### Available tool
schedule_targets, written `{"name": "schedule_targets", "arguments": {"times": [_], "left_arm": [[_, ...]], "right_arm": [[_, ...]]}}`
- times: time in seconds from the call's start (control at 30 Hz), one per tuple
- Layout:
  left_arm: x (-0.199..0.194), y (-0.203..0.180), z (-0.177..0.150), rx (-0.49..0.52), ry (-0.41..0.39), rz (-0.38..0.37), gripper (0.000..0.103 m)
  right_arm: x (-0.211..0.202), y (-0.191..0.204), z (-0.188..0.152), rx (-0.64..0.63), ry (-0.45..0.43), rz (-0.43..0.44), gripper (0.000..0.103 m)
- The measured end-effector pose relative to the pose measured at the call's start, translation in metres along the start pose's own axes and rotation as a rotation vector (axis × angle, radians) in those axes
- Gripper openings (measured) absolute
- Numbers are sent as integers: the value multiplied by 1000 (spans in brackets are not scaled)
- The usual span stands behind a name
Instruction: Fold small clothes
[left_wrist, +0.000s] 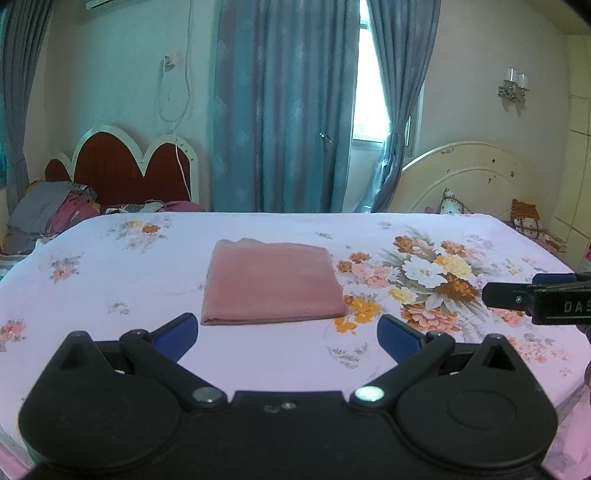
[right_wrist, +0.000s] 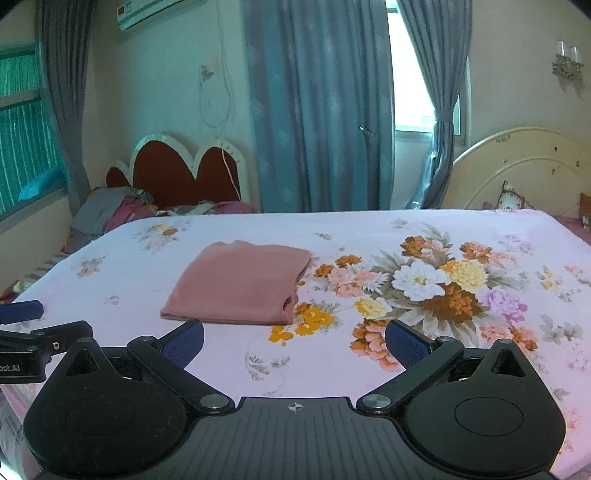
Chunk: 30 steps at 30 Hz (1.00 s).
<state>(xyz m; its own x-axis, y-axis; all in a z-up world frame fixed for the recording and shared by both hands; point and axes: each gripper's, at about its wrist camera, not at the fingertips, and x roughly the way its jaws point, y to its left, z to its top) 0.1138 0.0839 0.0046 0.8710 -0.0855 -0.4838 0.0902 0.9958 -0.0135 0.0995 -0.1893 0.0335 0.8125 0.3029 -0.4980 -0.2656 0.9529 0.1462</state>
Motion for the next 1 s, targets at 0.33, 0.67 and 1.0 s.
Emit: {"name": "schedule_targets", "arguments": {"times": [0.33,0.67,1.0], "left_arm": [[-5,1,-2,10,-16,-6,103],[-6,0,-2,8,-17,-7,103],[-1,9,1,1,-19,-17,103]], "right_arm": [[-1,5,-1,-9,2,9,103],[-1,7,-1,-9,1,4,103],[0,9,0,-8,1,1,103]]}}
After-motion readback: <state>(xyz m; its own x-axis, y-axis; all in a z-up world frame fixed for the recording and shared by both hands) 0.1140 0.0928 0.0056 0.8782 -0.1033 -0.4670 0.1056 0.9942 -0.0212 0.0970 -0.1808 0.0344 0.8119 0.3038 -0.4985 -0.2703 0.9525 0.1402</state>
